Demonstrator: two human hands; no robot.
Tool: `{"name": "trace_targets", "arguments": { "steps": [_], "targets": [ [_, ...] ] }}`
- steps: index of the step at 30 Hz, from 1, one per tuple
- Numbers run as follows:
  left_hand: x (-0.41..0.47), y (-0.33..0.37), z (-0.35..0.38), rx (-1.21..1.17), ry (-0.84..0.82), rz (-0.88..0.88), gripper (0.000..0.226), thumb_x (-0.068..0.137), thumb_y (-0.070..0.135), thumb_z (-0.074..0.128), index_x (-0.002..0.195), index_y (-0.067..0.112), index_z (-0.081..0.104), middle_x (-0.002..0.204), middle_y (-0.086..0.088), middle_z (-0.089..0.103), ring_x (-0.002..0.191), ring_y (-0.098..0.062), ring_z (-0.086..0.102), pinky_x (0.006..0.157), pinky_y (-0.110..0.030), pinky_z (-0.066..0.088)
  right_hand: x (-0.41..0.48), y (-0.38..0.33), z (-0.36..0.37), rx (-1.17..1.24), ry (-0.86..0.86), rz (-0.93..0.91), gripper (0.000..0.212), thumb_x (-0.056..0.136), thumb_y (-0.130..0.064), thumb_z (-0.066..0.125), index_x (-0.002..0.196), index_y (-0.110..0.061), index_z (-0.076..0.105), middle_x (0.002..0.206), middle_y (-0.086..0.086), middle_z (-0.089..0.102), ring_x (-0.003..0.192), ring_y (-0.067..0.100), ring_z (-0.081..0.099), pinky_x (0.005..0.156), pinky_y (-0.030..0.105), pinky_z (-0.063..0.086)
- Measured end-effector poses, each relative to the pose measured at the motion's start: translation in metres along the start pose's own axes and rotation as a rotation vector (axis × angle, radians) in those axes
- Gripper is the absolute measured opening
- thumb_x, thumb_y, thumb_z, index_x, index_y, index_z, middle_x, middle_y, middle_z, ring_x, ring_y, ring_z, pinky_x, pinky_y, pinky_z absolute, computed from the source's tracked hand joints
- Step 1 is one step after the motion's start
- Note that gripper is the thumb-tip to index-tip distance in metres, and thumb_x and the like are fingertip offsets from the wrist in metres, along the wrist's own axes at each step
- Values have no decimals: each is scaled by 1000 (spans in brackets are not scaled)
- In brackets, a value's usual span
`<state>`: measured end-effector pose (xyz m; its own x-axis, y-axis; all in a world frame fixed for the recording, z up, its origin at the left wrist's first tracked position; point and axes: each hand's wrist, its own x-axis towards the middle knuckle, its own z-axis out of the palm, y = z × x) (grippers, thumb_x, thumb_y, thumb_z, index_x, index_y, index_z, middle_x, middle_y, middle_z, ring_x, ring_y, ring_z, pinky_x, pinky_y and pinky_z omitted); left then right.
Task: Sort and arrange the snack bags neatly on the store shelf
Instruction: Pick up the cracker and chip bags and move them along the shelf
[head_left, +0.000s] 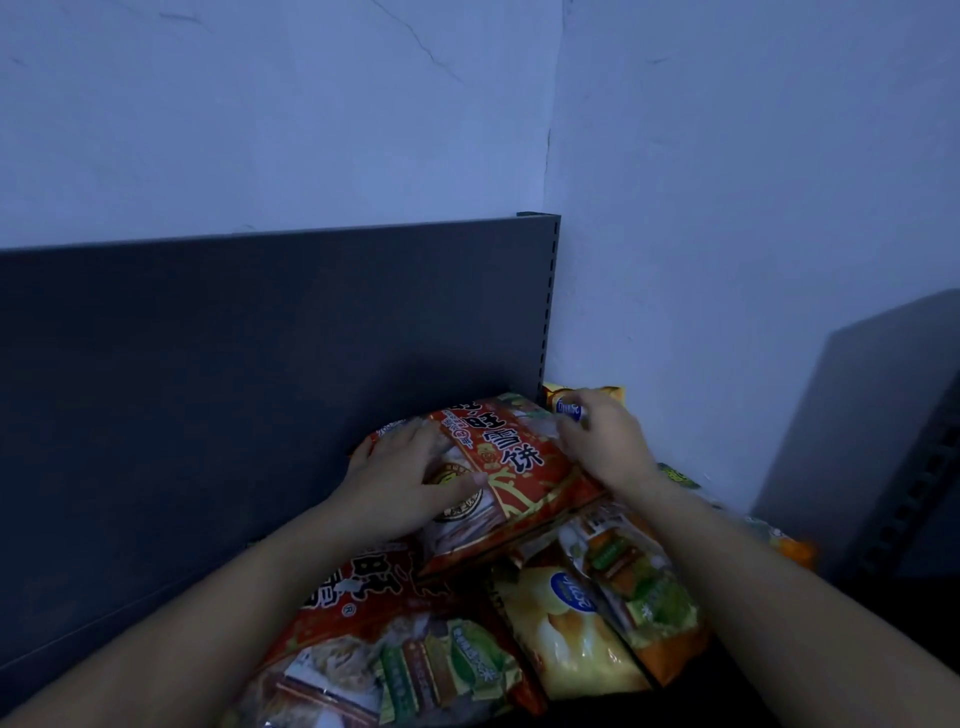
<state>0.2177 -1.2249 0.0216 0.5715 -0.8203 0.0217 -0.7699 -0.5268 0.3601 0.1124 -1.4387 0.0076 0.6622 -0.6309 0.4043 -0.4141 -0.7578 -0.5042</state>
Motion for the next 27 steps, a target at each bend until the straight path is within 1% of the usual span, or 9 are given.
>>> {"name": "trace_targets", "arguments": {
  "steps": [3,6,10,14,17,20,23,25,27],
  "targets": [
    [-4,6,-5,0,23,43,84,86,69,36,152,23,11,159,3,11,146,-15,5,116,-42,-2,-1,22,-20,69,72,118,29,91,-23,54,115,-7,59,119,12,60,107,27,55,89,36,43],
    [-7,14,-5,15,26,72,81,88,65,37,152,23,11,159,2,11,147,-17,4,116,-40,-1,-6,43,-36,134,119,218,33,93,-20,54,121,-4,56,123,15,59,113,29,54,92,37,42],
    [-4,24,-3,65,44,123,81,89,65,37,152,20,11,159,1,12,146,-17,7,119,-40,4,-13,67,-45,167,131,327,37,93,-22,56,124,-2,55,122,16,60,112,31,54,91,37,42],
    [4,37,1,87,40,170,79,90,65,36,151,21,12,159,3,14,145,-14,10,118,-38,3,-14,87,-42,201,120,397,36,92,-18,57,124,-3,55,119,16,60,108,30,55,86,35,42],
    [13,49,3,97,25,195,74,93,58,39,152,22,11,159,4,12,145,-13,9,116,-34,3,-9,97,-37,227,94,429,36,92,-18,58,125,-4,54,119,16,59,107,30,55,84,34,42],
    [27,60,6,106,9,227,72,94,56,39,151,23,12,158,5,14,144,-13,11,115,-33,4,-2,103,-28,230,56,443,39,91,-19,59,126,-3,52,120,17,58,107,31,54,86,36,43],
    [42,70,10,112,0,250,71,95,55,38,151,21,12,158,4,14,144,-13,10,117,-34,1,6,107,-18,243,13,449,41,90,-21,61,126,-3,52,120,16,58,105,30,55,83,35,43],
    [45,78,14,118,50,308,64,95,52,40,149,23,19,155,5,21,142,-11,14,116,-31,-1,12,109,-11,246,-23,437,44,90,-22,62,128,-3,51,122,16,57,107,30,55,84,35,43],
    [38,89,21,143,106,439,57,94,50,41,144,25,29,150,6,29,138,-9,18,114,-26,-3,20,110,-6,236,-56,417,47,89,-23,63,130,-3,49,125,16,56,111,31,54,88,37,43]
  ]
}}
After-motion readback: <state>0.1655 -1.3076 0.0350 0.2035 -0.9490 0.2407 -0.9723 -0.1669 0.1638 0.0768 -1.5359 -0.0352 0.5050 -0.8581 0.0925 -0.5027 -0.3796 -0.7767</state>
